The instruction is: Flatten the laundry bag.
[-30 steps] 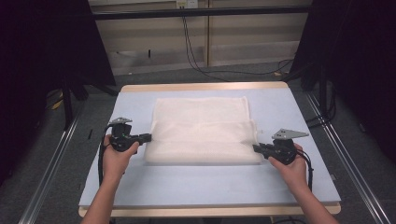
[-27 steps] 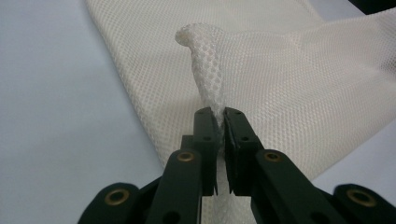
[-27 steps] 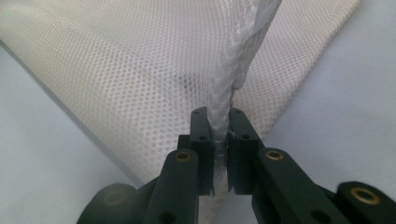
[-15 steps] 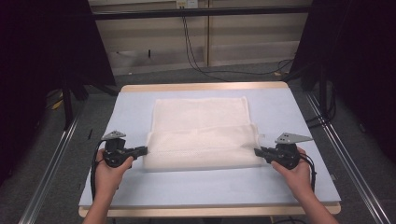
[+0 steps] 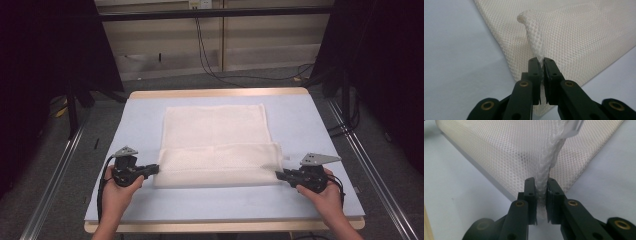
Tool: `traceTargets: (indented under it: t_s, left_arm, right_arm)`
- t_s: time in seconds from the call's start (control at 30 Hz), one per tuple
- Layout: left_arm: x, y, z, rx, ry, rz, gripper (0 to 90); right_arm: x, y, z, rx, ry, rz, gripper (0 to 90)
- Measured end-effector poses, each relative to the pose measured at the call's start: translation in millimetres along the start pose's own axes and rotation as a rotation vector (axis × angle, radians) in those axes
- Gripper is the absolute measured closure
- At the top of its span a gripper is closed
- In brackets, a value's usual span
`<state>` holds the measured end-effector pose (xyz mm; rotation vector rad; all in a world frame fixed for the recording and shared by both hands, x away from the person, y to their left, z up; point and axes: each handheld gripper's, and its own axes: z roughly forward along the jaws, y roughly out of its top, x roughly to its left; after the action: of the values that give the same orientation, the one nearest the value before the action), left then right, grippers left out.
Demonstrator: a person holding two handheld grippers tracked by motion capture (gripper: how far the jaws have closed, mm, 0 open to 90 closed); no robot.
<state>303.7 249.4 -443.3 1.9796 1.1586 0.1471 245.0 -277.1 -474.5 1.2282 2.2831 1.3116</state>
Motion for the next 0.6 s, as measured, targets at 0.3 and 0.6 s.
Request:
traceTargets:
  t_s: [0.3, 0.6]
  left_arm:
    - [-1.2, 1.1, -0.3, -0.002, 0.005, 0.011, 85.1]
    - [-0.6, 1.3, 0.1, 0.001, 0.008, 0.015, 85.1]
  right_arm:
    - [-1.9, -3.7, -9.7, 0.006, 0.012, 0.007, 67.4]
    - [-12.9, -2.8, -23.0, -0.022, -0.002, 0.025, 80.6]
